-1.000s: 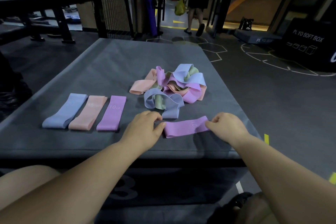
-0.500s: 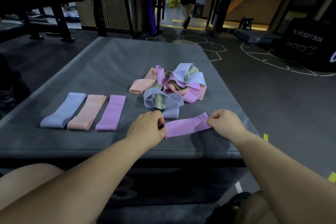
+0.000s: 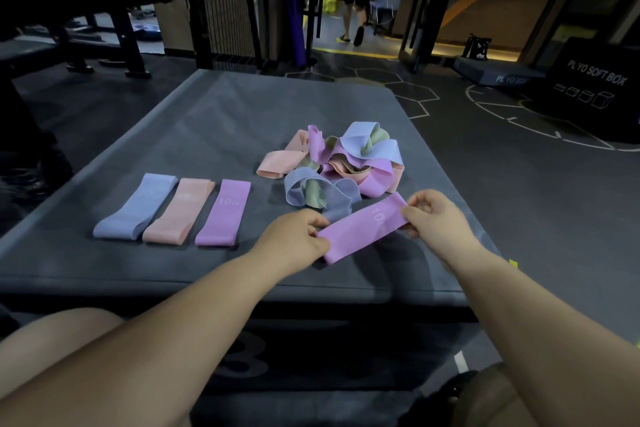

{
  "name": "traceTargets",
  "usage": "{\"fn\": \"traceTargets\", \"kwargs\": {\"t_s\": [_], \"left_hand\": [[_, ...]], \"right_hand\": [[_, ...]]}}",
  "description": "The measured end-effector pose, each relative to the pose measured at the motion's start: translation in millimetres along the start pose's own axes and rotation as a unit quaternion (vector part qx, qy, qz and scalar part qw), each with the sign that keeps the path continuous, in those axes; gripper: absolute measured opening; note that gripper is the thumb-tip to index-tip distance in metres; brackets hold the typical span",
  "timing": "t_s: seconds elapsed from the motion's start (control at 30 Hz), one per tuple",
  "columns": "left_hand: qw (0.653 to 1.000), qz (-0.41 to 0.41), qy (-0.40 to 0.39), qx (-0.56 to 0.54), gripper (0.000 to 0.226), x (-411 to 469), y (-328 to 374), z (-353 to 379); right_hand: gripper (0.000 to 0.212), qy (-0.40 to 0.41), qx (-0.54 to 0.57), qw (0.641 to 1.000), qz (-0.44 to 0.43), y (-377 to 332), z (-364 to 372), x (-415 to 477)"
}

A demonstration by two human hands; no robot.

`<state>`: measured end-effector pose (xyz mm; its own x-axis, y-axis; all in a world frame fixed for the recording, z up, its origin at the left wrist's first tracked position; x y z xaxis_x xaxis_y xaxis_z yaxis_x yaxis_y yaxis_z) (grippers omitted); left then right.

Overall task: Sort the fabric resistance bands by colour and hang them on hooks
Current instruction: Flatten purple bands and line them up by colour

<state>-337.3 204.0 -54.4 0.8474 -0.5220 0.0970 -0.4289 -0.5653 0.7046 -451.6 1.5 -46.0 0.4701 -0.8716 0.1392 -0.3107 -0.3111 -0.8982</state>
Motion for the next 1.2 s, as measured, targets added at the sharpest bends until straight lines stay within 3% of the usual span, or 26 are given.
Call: {"fn": "traceTargets", "kwargs": {"t_s": [0.1, 0.37, 0.67, 1.2], "left_hand": [[1.000, -0.003, 0.006, 0.004, 0.014, -4, -1, -8], [0.999, -0.027, -0.009, 0.018, 0.014, -14, -15, -33], [0.998, -0.064, 0.020, -0.019, 0.008, -20, -43, -59], [0.983, -0.119, 0.143, 0.007, 0.011, -22, -103, -108]], "right_hand": [[0.010, -0.002, 0.042, 0.999, -0.007, -6, 7, -3], [0.012, 0.004, 0.093, 0.996, -0.018, -24, 35, -12], [0.002, 0.015, 0.048, 0.995, -0.083, -54, 69, -26], [0.005, -0.051, -0.017, 0.982, -0.181, -123, 178, -36]]}}
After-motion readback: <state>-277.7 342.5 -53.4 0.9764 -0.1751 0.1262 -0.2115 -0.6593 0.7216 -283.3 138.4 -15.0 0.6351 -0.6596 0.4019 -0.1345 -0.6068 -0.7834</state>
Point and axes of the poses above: each hand's wrist, its own x-axis towards the middle knuckle, its own z-axis out of the palm, y = z × x, the point moved 2 cm from there along x, towards the middle knuckle, and after that the axes turned 15 degrees about y, right-handed, at the moved point
